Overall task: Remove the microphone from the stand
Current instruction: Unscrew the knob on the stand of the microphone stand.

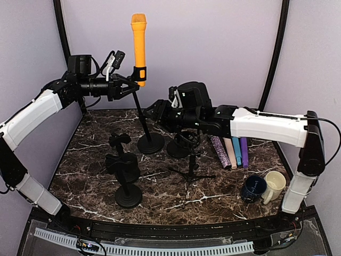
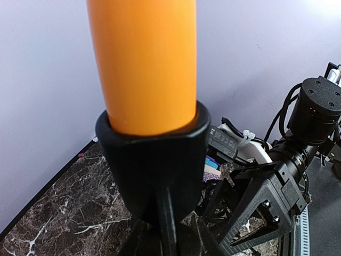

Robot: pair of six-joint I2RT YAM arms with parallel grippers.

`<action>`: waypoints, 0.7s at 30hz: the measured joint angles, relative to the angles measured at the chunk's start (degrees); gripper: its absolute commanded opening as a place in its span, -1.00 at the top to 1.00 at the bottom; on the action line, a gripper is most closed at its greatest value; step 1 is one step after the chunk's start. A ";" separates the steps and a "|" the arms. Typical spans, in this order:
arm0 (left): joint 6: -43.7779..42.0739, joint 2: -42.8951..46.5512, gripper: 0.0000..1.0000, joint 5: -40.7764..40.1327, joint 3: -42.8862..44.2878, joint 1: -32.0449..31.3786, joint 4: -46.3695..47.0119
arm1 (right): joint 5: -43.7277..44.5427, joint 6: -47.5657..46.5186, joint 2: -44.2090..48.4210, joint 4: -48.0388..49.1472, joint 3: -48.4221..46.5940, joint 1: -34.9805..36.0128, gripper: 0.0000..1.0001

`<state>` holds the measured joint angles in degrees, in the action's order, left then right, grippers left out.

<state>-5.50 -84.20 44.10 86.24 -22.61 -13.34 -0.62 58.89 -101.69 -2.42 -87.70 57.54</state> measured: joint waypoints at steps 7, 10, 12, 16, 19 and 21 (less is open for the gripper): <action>0.22 0.02 1.00 0.09 0.00 0.00 -0.02 | 0.44 0.96 -1.81 1.38 -0.04 -0.22 -0.06; 0.22 0.02 1.00 0.09 0.00 0.00 -0.02 | 0.46 1.25 -3.26 1.49 -0.15 -0.24 -0.01; 0.20 0.02 1.00 0.07 -0.02 0.00 -0.04 | 0.44 1.29 -3.87 1.53 -0.24 -0.22 0.05; 0.24 0.02 1.00 0.22 -0.02 0.00 0.02 | 0.44 1.44 -3.87 2.51 -0.68 -0.22 0.01; 0.28 0.02 1.00 0.26 -0.04 0.00 0.00 | 0.46 1.46 -3.87 3.39 -0.92 -0.24 -0.13; 0.31 0.02 1.00 0.26 -0.04 0.00 0.00 | 0.46 1.27 -3.87 3.93 -0.94 -0.24 -0.17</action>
<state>-5.19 -84.18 44.36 86.19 -22.61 -13.34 -0.16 60.16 -105.56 1.52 -88.64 57.30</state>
